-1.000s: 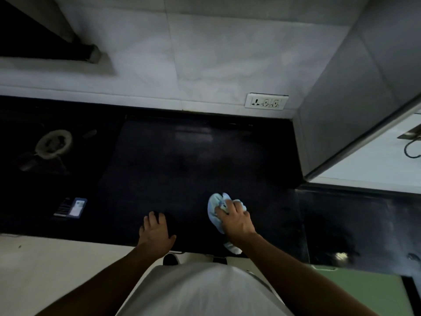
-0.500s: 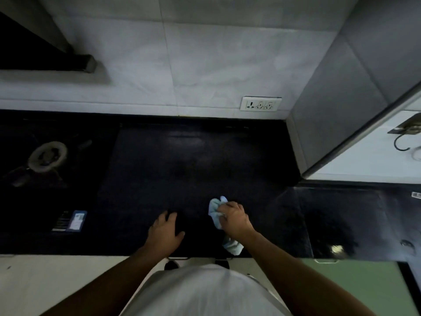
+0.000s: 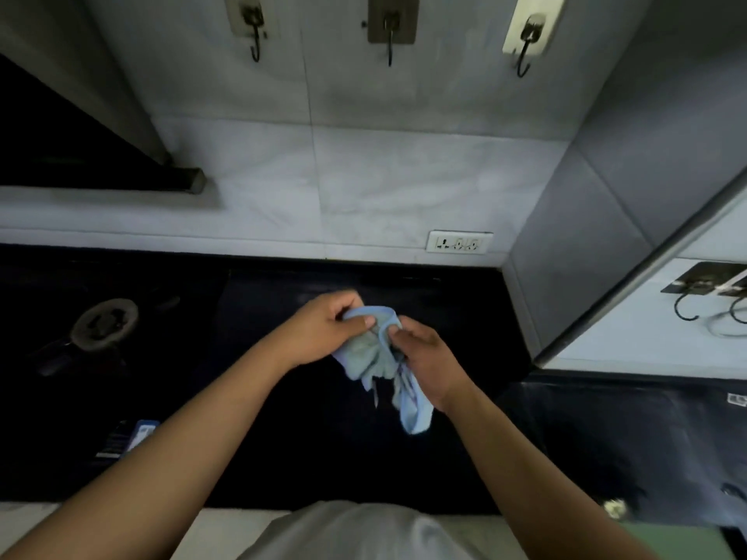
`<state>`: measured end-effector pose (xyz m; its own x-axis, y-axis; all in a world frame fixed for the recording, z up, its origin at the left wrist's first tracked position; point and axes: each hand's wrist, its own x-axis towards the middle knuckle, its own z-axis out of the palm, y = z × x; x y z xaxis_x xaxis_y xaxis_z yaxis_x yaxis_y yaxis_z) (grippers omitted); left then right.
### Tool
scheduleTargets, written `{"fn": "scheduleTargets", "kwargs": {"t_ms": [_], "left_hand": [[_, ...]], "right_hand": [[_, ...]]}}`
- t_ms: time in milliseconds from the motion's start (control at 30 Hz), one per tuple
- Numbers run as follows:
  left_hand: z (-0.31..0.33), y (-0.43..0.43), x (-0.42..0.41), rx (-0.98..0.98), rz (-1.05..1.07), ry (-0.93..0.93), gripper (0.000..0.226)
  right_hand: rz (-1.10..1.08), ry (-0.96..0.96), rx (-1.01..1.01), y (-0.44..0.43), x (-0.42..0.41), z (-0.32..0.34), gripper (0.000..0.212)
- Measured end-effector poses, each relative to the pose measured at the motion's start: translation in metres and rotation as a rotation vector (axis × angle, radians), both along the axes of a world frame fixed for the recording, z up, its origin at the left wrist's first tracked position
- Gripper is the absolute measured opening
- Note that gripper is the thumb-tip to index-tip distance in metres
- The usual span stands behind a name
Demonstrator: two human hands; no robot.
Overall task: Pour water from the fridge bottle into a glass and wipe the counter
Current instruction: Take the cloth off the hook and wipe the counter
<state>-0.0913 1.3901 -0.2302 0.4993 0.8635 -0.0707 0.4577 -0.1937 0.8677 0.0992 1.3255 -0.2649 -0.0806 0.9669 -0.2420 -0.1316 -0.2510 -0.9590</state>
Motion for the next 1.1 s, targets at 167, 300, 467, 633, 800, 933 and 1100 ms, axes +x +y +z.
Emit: {"fn": "scheduleTargets", "kwargs": {"t_ms": [167,300,467,633,800,933,1100], "left_hand": [[0.070,0.006,0.014,0.163,0.013,-0.148,0.022],[0.119,0.008,0.026,0.260,0.015,-0.302,0.022],[0.155,0.017,0.024,0.405,0.023,-0.331,0.022],[0.162,0.025,-0.006,0.459,0.120,-0.354,0.022],[0.137,0.031,-0.051,0.467,0.252,-0.258,0.033],[0.110,0.029,-0.081,0.359,0.268,-0.029,0.040],[0.129,0.024,-0.048,0.256,0.084,0.015,0.058]], "right_hand": [[-0.175,-0.219,0.280,0.006,0.006,0.054,0.035],[0.134,-0.103,0.362,0.007,0.009,0.067,0.041],[0.080,-0.242,0.349,0.007,-0.006,0.055,0.026],[-0.032,-0.163,0.365,0.012,0.007,0.057,0.023],[-0.241,-0.361,0.453,0.016,0.020,0.083,0.031],[-0.141,-0.555,0.573,0.023,0.028,0.126,0.035],[0.145,-0.549,0.584,0.038,-0.007,0.161,0.019]]}}
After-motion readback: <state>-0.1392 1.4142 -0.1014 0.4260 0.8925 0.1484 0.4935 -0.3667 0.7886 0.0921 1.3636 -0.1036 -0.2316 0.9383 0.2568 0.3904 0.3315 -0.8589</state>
